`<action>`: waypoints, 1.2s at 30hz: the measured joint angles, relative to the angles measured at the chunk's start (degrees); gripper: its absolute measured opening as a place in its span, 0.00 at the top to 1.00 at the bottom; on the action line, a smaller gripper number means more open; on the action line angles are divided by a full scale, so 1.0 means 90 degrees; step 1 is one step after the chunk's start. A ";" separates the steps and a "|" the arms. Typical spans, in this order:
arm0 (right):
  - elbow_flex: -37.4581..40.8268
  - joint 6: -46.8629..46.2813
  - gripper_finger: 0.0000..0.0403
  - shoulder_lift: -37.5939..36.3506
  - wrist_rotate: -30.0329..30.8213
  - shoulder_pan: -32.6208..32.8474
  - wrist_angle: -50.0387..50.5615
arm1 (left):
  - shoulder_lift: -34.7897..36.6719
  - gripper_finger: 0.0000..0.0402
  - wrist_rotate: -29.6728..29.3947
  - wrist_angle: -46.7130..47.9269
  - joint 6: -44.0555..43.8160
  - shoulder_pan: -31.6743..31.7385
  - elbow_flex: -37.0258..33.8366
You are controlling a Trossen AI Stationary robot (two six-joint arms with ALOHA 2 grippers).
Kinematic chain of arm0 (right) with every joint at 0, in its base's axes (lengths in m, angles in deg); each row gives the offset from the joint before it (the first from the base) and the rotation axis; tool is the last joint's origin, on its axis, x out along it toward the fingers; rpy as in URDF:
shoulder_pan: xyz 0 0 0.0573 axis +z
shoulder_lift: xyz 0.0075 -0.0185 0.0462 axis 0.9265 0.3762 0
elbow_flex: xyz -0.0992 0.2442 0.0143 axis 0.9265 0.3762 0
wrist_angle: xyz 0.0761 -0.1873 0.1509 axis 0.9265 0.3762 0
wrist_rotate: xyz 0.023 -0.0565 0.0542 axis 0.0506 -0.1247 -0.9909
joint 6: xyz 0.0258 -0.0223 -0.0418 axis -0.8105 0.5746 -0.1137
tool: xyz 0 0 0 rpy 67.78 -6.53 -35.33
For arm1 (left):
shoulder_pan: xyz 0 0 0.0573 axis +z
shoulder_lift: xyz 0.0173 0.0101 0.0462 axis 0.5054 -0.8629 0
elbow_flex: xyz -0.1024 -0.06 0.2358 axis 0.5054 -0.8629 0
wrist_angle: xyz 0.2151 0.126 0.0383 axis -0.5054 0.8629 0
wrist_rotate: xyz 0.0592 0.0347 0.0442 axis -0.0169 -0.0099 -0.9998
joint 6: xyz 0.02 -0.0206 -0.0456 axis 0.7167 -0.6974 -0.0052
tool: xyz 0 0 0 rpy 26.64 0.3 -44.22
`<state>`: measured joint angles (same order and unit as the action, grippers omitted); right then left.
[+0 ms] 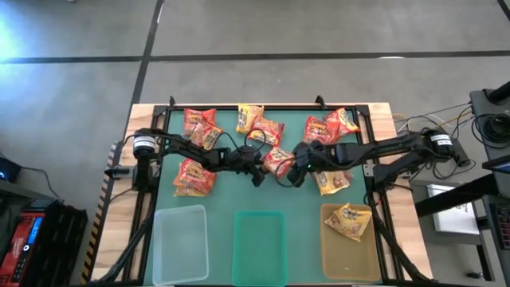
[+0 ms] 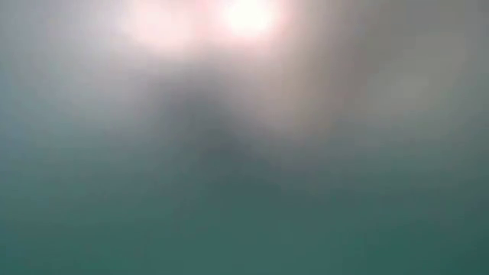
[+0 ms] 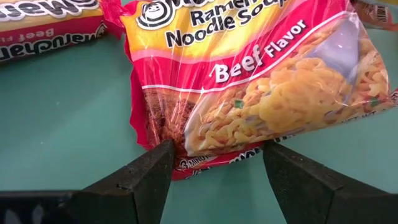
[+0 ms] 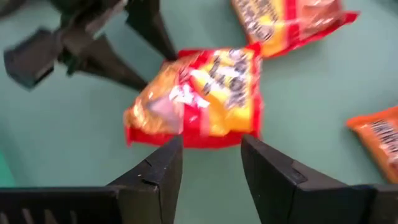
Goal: Sort Maruchan noodles
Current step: Put the red noodle pack into the green bin
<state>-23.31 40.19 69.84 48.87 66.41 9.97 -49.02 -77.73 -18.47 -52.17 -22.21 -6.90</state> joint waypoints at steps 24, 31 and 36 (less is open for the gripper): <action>0.0035 -0.1755 0.48 0.0220 -0.1888 -0.1577 0.0006 | -0.0007 0.42 -0.0063 0.0039 0.0328 -0.0001 0.0006; 0.0293 -0.2318 0.48 0.0497 -0.1891 -0.1533 -0.0636 | -0.0010 0.42 -0.0076 0.0037 0.0328 -0.0001 0.0004; 0.0499 -0.2387 0.48 0.0607 -0.1891 -0.1531 -0.1263 | -0.0010 0.42 -0.0095 0.0037 0.0330 -0.0004 0.0004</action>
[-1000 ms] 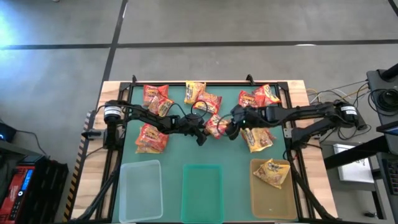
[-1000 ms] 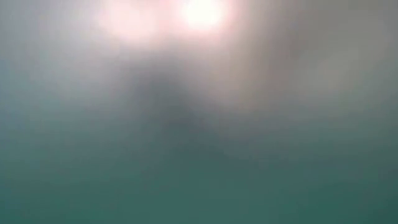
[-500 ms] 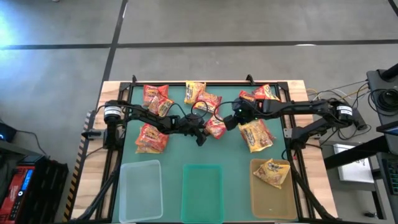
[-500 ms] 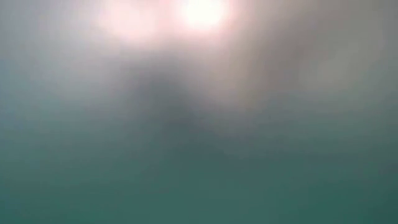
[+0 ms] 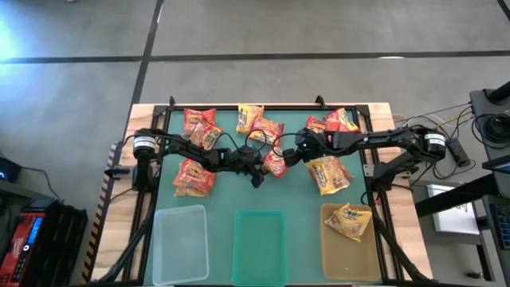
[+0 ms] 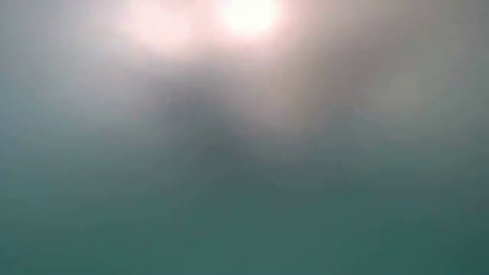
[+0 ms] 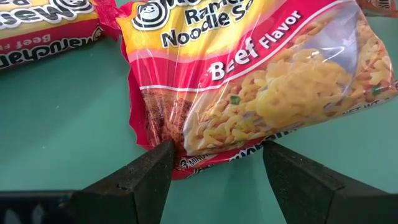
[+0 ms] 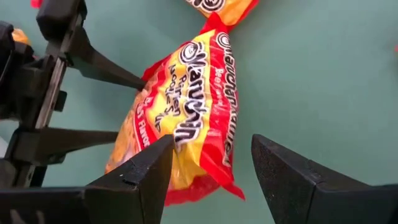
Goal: Sort Maruchan noodles
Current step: Put the red noodle pack into the green bin
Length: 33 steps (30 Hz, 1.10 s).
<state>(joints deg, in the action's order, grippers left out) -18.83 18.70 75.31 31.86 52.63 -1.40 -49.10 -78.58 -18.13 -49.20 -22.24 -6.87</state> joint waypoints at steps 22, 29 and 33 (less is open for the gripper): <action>0.0067 0.0007 0.51 0.0802 -0.0284 0.0007 -0.1095 | -0.0005 0.42 -0.0342 0.0002 -0.0045 -0.0007 -0.0007; 0.0060 0.0122 0.62 0.0782 -0.0308 0.0007 -0.1127 | -0.0005 0.42 -0.0344 -0.0002 -0.0060 -0.0007 -0.0007; 0.0056 0.0190 0.68 0.0732 -0.0314 0.0007 -0.1139 | 0.0007 0.42 -0.0344 0.0001 -0.0063 -0.0007 -0.0007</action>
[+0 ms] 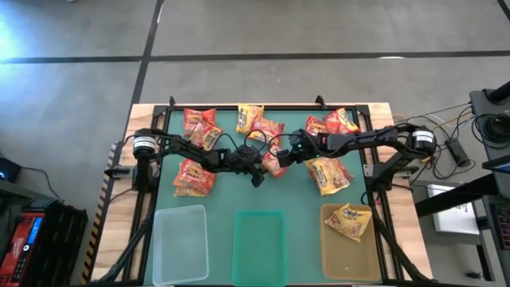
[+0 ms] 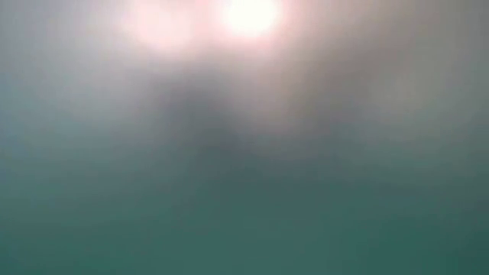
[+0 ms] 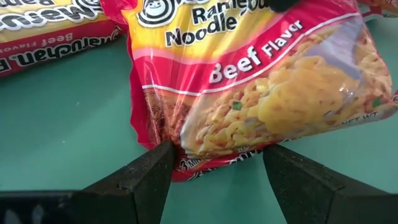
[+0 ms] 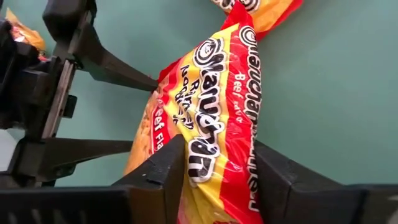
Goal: Sort Maruchan noodles
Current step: Put the red noodle pack into the green bin
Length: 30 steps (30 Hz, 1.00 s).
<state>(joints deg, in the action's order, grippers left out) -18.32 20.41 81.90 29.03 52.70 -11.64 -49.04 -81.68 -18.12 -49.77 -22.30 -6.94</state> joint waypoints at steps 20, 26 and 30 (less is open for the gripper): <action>0.0014 0.1215 0.71 -0.0383 -0.0142 0.0022 0.0133 | 0.0875 0.42 0.0008 0.0313 0.0162 0.0012 -0.0010; 0.0011 0.2067 0.71 -0.0397 -0.0178 0.0040 0.0210 | 0.1460 0.42 0.0231 0.0511 0.0411 0.0000 -0.0036; 0.0011 0.2554 0.70 -0.0394 -0.0381 0.0116 0.0225 | 0.1905 0.42 0.0225 0.0804 0.0560 0.0002 -0.0116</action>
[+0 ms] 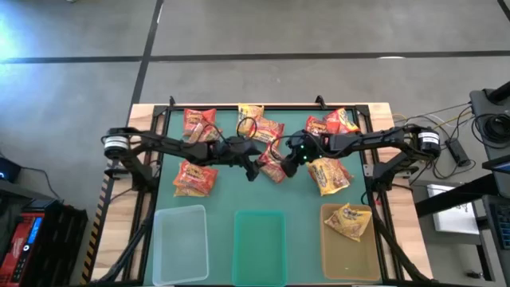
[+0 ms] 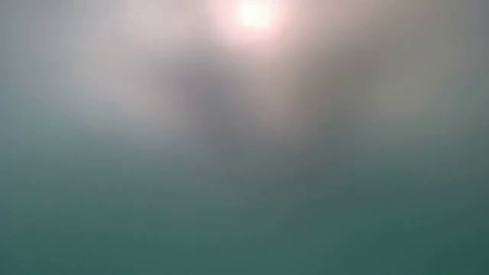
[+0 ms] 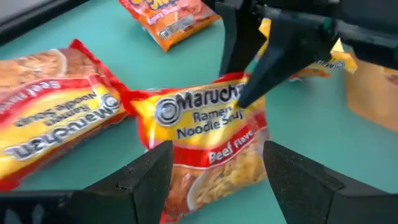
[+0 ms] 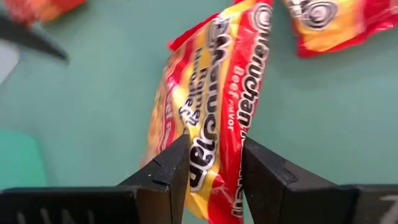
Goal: Sort Maruchan noodles
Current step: Put the red noodle pack into the green bin
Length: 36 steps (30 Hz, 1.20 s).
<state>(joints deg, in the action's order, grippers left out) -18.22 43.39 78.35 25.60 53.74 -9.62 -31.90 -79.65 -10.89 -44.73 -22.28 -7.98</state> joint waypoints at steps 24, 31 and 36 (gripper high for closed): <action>-0.0005 0.0247 0.70 0.0058 -0.0088 0.0670 -0.0749 | -0.0853 0.42 0.0357 -0.1155 -0.1266 -0.0315 -0.0739; -0.0005 0.0239 0.70 0.0058 -0.0085 0.0671 -0.0869 | -0.1055 0.42 0.0333 -0.1195 -0.1349 -0.0380 -0.0748; -0.0005 0.0084 0.70 0.0058 -0.0087 0.0671 -0.0872 | -0.1061 0.42 0.0329 -0.1133 -0.1355 -0.0410 -0.0756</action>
<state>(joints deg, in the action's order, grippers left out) -18.26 44.15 78.87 24.82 59.78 -17.47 -41.45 -76.69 -21.08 -56.92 -25.97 -14.78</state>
